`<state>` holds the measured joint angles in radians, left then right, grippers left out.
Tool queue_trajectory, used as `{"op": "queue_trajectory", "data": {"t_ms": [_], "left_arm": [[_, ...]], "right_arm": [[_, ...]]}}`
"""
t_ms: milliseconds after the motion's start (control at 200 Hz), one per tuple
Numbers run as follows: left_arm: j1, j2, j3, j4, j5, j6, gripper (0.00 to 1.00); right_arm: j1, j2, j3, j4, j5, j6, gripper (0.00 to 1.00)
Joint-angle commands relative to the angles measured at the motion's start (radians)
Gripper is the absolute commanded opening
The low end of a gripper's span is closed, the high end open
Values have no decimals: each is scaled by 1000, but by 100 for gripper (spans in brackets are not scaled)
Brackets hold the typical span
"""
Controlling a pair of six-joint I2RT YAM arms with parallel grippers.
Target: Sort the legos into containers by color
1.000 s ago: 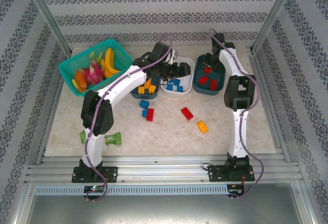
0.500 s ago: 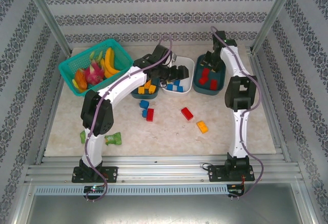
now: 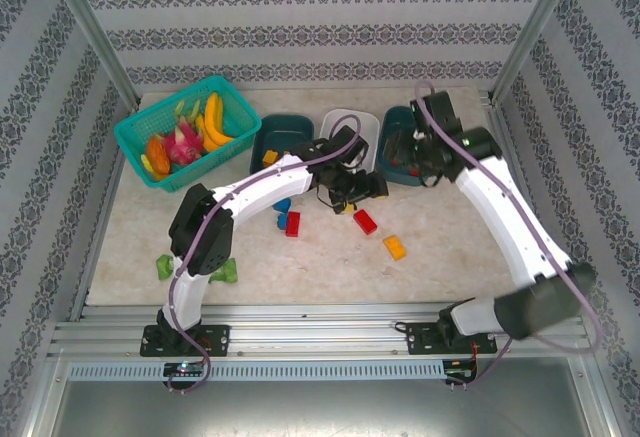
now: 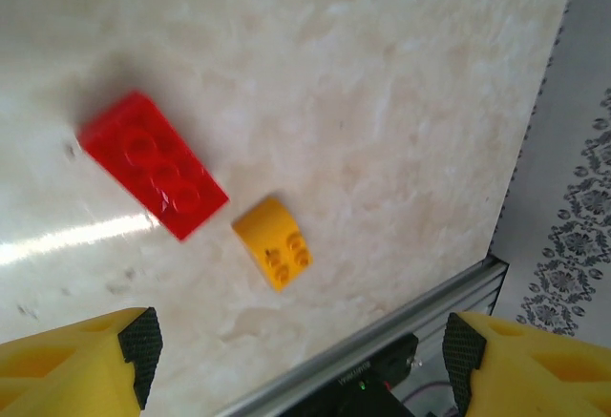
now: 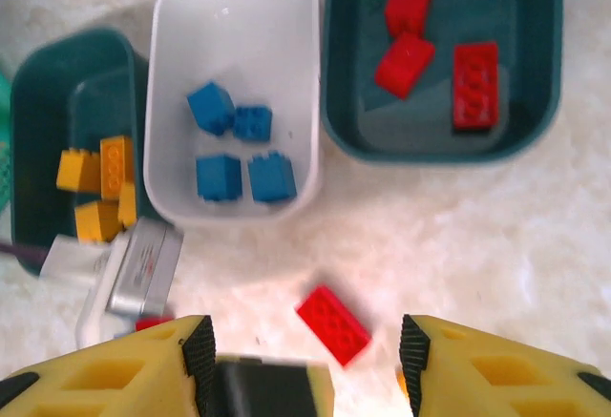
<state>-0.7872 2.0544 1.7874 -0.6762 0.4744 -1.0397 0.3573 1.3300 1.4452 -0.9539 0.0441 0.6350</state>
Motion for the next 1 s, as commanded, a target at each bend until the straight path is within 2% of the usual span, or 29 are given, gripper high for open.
{"op": "queue_trajectory", "data": {"t_ms": [0, 180, 345, 480, 669, 994], "left_arm": [[-38, 53, 64, -124, 14, -142, 80], [-99, 93, 73, -159, -12, -271, 80], [-149, 157, 126, -205, -39, -353, 79], [-182, 212, 196, -207, -61, -380, 79], [-211, 317, 317, -265, -88, -414, 78], [-225, 456, 463, -295, -148, -463, 70]], "right_arm": [[77, -167, -115, -30, 47, 42, 57], [167, -398, -256, -61, -28, 69, 61], [196, -527, -331, -129, -83, 130, 63], [211, -596, -381, -148, -126, 176, 65], [230, -664, -416, -164, -118, 219, 65], [230, -711, -413, -198, -119, 221, 65]]}}
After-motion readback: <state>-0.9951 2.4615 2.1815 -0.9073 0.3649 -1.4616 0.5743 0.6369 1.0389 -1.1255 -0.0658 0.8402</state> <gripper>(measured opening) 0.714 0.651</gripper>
